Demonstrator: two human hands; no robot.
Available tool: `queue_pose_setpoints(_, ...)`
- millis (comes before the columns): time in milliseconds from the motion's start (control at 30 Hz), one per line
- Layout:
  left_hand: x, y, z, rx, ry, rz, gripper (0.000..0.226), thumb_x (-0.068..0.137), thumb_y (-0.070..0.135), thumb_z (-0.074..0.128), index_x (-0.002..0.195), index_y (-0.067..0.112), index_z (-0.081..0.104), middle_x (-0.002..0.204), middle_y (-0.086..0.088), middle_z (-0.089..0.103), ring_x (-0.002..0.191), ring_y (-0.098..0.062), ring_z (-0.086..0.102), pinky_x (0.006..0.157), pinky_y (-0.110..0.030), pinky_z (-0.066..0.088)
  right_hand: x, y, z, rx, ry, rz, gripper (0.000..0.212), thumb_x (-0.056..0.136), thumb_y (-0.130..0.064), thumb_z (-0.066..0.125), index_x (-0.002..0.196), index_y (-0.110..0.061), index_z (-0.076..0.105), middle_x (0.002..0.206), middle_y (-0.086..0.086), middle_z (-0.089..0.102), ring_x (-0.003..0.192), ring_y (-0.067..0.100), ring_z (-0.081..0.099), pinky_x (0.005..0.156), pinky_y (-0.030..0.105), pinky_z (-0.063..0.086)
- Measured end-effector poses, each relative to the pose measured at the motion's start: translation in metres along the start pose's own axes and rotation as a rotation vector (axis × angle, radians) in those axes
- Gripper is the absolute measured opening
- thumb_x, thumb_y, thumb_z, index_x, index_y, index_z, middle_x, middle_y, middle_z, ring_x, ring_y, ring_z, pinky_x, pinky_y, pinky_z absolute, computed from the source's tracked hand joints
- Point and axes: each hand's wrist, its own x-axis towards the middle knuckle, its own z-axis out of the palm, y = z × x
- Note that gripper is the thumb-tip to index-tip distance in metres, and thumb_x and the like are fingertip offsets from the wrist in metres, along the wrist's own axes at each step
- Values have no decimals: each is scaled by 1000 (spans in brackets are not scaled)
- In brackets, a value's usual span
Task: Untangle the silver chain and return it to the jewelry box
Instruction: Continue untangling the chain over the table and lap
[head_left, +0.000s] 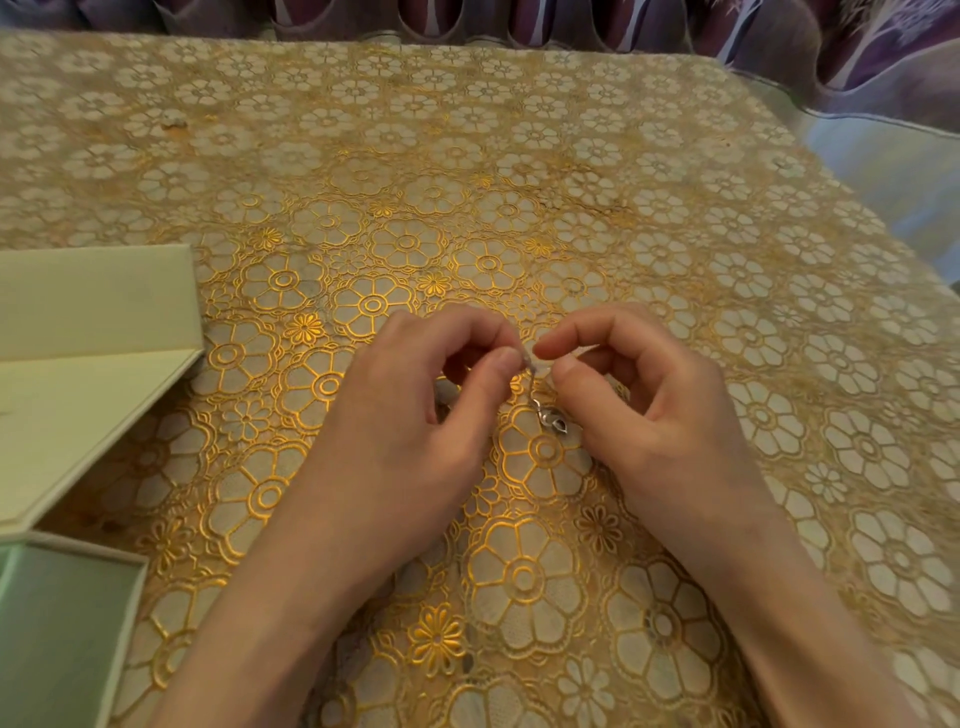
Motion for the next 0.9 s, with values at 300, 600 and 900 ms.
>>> queue_pose_setpoints(300,0,0,0,-13,5,-17,10,82,33,50,74,37,54,69,18,50,53,15,41,54,-6,31,-1,0,-1,41,-30,10,18,77,-16,51,70,-23,65,87,-9,59,63,4,51,47,10,34)
queue_pose_setpoints(600,0,0,0,-30,2,-28,10,82,34,51,73,38,54,68,18,51,54,13,42,54,-5,31,-1,-1,0,-9,-27,-29,11,76,-18,57,70,-22,65,86,-6,61,65,7,54,51,11,40)
queue_pose_setpoints(900,1,1,0,-53,-3,-50,8,81,34,51,75,36,56,69,15,52,51,13,42,50,-4,30,0,2,0,-3,25,-58,10,73,-17,64,66,-23,63,84,-3,63,73,13,58,66,13,44)
